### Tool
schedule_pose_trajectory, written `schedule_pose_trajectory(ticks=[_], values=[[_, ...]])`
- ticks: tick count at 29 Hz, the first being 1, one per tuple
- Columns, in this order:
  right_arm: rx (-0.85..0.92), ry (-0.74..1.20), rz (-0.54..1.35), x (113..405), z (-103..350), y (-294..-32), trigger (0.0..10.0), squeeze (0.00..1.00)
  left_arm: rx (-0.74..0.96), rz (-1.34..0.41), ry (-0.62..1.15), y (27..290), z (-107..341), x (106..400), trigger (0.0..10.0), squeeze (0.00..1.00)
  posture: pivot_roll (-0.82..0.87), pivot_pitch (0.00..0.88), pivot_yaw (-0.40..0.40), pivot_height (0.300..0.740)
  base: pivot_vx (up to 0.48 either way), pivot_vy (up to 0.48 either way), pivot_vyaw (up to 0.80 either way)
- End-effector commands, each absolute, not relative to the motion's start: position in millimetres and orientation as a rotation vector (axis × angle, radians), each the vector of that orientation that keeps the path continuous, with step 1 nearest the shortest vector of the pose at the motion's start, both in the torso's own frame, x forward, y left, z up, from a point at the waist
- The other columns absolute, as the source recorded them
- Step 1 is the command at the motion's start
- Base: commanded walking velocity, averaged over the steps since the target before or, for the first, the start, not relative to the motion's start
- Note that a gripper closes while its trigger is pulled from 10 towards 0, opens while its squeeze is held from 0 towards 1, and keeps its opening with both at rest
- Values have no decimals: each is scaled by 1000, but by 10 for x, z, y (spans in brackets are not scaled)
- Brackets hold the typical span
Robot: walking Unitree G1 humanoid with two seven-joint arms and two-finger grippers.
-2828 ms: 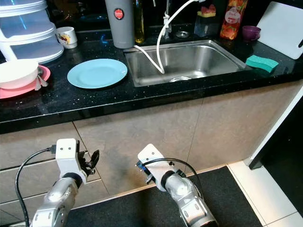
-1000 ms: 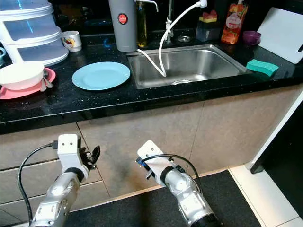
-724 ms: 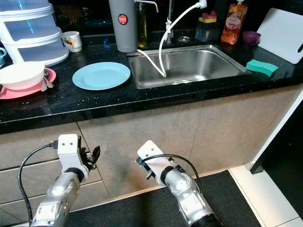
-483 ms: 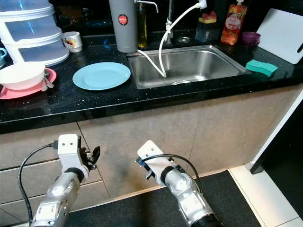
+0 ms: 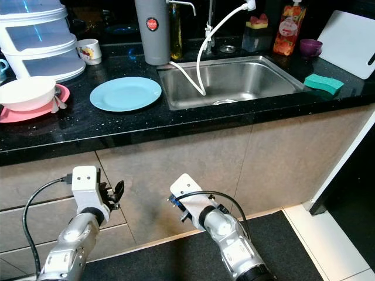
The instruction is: Kitchen organization
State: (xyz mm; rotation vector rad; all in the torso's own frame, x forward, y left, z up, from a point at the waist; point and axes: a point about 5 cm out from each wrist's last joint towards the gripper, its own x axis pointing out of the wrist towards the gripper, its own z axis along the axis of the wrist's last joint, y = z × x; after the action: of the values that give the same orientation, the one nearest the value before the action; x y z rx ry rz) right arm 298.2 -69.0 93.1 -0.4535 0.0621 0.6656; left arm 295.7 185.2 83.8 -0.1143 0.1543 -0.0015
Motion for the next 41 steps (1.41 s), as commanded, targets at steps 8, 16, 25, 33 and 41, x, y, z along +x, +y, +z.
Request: schedule_pose_trajectory(ticks=[8,16,25,33,41], values=[[-451,62,669,2991,926,-696,10000,0,-98,3,169,1868,814,2957,10000,0,-53,75,40,740,0,0,0],[-451,61,668,2986,926,-710,10000,0,-105,3,170,1853,809,2953,10000,0,-56,76,38,740,0,0,0],[-452,62,669,2990,928,-718,10000,0,-109,8,168,1858,807,2956,10000,0,-59,74,29,740,0,0,0],[-452,62,669,2994,928,-720,10000,0,-112,10,168,1859,806,2959,10000,0,-59,73,31,740,0,0,0],[-453,63,669,3001,929,-723,10000,0,-112,8,167,1854,807,2967,10000,0,-57,73,30,740,0,0,0]])
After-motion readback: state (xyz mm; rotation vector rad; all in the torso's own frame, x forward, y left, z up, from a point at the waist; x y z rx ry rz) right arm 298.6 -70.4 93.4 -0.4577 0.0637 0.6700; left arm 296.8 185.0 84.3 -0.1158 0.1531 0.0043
